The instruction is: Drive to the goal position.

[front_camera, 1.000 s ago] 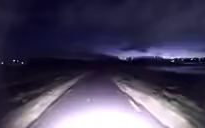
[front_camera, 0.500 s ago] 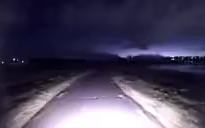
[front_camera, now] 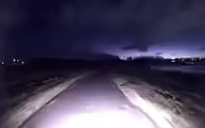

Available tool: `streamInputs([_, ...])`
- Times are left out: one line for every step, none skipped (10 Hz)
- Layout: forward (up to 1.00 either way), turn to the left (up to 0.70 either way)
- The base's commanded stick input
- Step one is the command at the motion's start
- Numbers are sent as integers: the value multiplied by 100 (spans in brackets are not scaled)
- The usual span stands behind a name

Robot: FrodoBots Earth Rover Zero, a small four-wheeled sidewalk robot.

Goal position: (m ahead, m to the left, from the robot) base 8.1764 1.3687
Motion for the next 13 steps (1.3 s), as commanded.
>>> streamInputs([85,0])
streamInputs([85,0])
streamInputs([85,17])
streamInputs([85,25])
streamInputs([85,27])
streamInputs([85,24])
streamInputs([85,0])
streamInputs([85,0])
streamInputs([85,0])
streamInputs([85,0])
streamInputs([85,0])
streamInputs([85,0])
streamInputs([85,0])
